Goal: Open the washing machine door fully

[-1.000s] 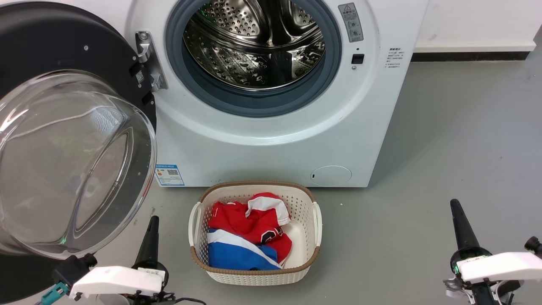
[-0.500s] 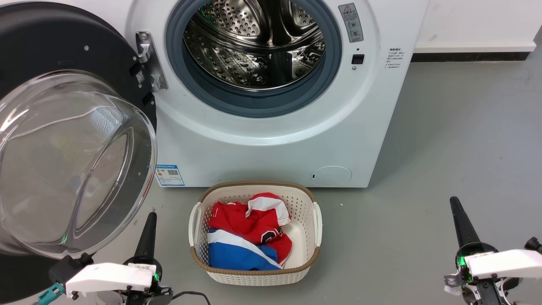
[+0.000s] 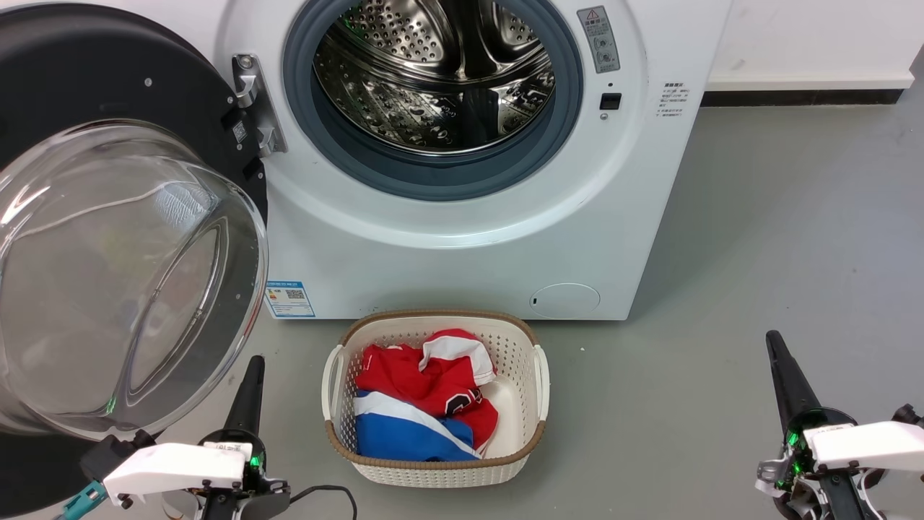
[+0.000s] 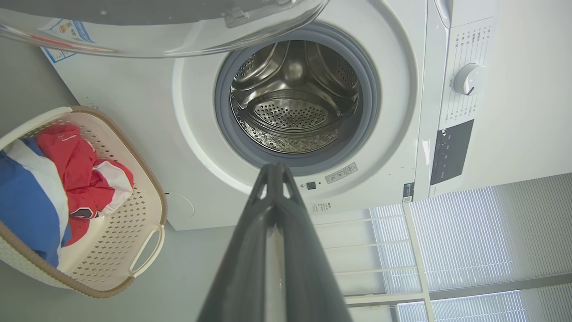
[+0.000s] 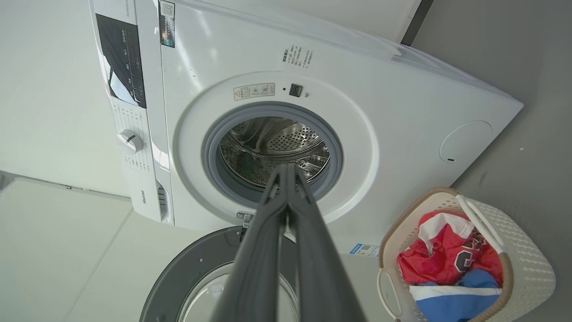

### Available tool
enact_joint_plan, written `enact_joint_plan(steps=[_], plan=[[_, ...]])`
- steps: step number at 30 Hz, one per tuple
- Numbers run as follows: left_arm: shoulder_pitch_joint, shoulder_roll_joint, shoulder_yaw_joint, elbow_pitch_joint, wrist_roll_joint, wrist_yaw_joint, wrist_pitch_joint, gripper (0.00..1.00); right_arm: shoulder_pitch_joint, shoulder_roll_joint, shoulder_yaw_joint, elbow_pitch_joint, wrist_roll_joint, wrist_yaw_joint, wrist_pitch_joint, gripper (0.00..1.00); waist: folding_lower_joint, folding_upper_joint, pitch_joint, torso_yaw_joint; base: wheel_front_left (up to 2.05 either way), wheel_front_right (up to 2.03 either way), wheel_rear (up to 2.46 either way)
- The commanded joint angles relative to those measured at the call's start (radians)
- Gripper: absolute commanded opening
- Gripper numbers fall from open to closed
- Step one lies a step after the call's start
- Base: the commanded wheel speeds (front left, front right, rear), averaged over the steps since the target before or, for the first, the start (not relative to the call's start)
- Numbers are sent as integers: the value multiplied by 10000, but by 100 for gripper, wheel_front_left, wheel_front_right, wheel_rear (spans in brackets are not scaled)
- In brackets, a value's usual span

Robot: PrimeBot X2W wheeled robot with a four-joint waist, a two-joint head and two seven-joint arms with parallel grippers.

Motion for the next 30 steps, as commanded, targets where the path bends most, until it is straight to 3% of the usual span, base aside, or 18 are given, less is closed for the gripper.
enact_joint_plan(steps=[1, 30], plan=[[-225, -1, 57, -4, -257, -24, 89, 0, -181, -19, -24, -7, 305, -1, 62, 0, 0, 0, -2, 1, 0, 0, 0], [-421, -50, 346, 153, -2312, -29, 695, 0, -378, -11, -119, 260, 2644, -2, 614, 0, 0, 0, -22, 13, 0, 0, 0]])
